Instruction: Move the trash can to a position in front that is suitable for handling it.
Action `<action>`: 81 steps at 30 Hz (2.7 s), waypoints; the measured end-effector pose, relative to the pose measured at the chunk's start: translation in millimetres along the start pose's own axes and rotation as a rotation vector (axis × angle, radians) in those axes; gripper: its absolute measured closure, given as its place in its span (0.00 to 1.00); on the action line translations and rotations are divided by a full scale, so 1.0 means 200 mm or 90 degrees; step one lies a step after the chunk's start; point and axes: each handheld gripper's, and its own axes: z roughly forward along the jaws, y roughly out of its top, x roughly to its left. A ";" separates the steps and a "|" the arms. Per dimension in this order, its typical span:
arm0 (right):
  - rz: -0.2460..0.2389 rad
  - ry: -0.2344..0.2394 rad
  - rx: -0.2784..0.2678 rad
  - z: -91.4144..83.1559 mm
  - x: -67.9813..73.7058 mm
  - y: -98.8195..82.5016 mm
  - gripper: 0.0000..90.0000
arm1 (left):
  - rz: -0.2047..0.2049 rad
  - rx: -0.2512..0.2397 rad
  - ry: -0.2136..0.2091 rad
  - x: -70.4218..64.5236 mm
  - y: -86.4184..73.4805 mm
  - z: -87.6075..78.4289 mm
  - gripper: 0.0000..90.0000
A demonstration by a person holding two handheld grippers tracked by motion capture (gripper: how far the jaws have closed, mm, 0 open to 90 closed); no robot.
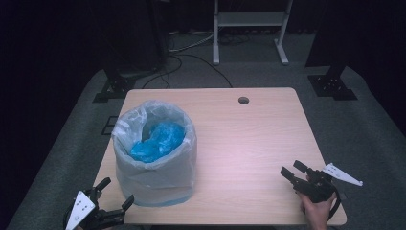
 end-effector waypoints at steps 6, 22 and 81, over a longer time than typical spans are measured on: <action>-0.004 0.010 0.006 0.03 0.00 0.00 0.20 | 0.008 0.005 0.004 -0.01 0.00 0.00 0.00; -0.023 0.014 0.004 0.03 0.04 0.01 0.20 | 0.042 0.028 0.001 -0.05 0.00 0.03 0.00; -0.039 0.032 0.020 0.08 0.05 0.02 0.20 | 0.057 0.062 0.004 -0.08 0.14 0.47 0.00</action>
